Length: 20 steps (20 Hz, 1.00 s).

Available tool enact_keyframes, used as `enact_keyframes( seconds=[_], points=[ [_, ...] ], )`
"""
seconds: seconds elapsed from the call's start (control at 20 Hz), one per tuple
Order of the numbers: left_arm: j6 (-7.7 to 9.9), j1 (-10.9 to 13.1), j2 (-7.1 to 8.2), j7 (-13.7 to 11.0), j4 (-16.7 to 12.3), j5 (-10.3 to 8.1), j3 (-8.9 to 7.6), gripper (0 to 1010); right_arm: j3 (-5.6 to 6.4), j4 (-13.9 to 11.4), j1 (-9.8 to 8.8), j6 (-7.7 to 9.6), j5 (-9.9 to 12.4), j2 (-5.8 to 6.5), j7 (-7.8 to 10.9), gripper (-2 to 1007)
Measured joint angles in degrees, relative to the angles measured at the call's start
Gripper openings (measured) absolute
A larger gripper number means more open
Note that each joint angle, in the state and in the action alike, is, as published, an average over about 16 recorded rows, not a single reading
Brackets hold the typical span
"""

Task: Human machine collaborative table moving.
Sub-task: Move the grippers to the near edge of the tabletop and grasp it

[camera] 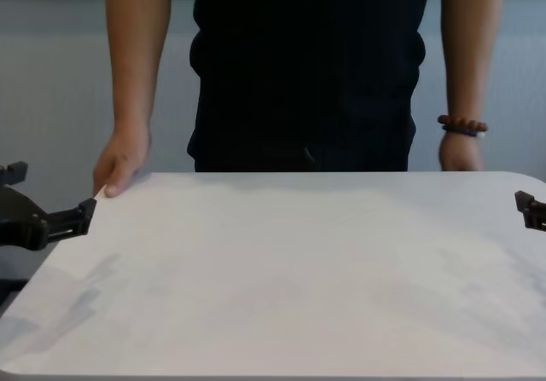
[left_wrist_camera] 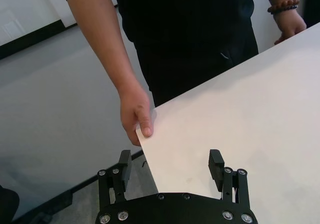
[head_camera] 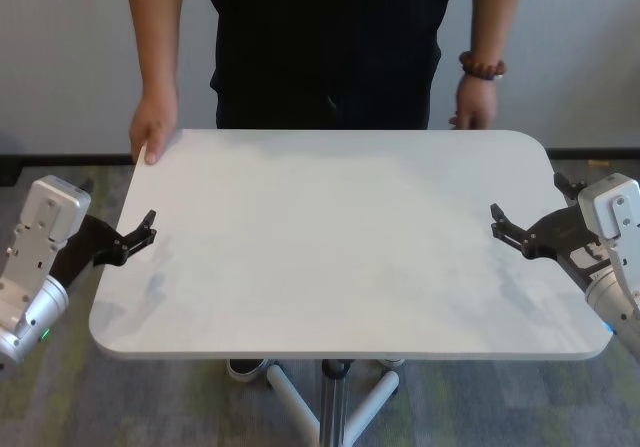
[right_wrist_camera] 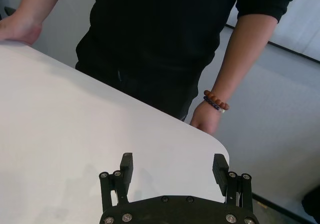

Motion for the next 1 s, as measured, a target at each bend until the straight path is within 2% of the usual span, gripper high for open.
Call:
enact_keyframes(
  seconds=[0.3,0.55,0.75,1.0],
  points=[
    [-0.63,0.9,0.90,1.0,-1.0,2.60,-0.06,1001,-0.13,-2.4,-1.08,1.33,-1.9,0.92,-0.71,1001],
    [-1.55,4.3,3.20,2.4,-4.0,4.80,-1.17,1001,0.14,-7.0,-4.11,2.90,-4.0,2.59,-2.00,1001],
    [-2.82,9.6,6.44,3.8,-8.3,5.85,-3.21,1002,0.64,-12.5,-8.37,4.02,-6.0,4.49,-3.65,1001],
    [-4.69,18.4,11.06,5.8,-14.4,6.49,-6.44,1001,1.38,-19.4,-15.21,4.61,-8.2,6.84,-5.97,1001]
  ],
)
